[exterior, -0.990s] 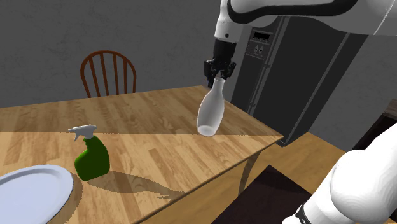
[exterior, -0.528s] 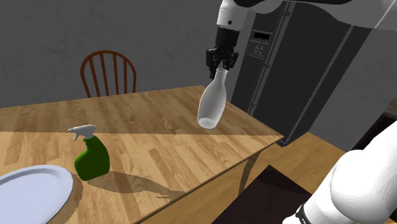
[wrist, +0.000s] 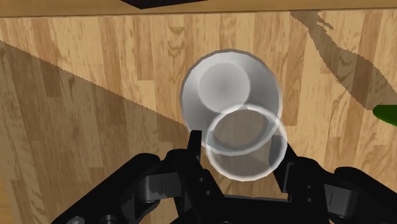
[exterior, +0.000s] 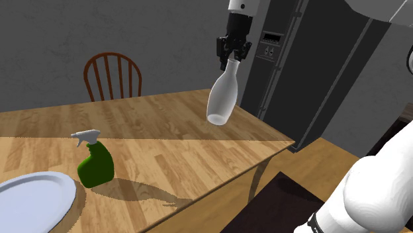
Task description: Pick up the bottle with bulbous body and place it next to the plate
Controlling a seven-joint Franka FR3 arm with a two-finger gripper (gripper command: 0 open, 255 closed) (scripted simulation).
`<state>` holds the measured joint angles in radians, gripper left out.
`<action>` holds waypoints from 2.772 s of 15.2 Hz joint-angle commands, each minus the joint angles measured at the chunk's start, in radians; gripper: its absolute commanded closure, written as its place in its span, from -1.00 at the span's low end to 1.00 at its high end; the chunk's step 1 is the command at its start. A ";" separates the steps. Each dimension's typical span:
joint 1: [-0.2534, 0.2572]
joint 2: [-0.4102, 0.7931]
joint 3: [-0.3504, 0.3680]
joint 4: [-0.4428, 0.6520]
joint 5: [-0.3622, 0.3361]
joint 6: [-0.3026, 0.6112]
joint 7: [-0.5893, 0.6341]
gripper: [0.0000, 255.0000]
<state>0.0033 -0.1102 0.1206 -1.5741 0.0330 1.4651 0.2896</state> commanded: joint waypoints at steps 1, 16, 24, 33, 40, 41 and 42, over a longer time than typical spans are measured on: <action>0.000 0.011 0.000 0.040 -0.001 -0.030 0.002 1.00; 0.017 0.130 0.018 0.365 -0.015 -0.235 0.039 1.00; 0.106 0.145 0.103 0.241 -0.021 -0.093 0.209 1.00; 0.214 0.259 0.189 0.231 -0.060 0.028 0.394 1.00; 0.317 0.412 0.234 0.319 -0.120 0.085 0.531 1.00; 0.334 0.439 0.238 0.339 -0.130 0.090 0.549 1.00; 0.351 0.466 0.242 0.362 -0.141 0.093 0.567 1.00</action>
<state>0.3381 0.3369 0.3573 -1.2216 -0.0991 1.5479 0.8358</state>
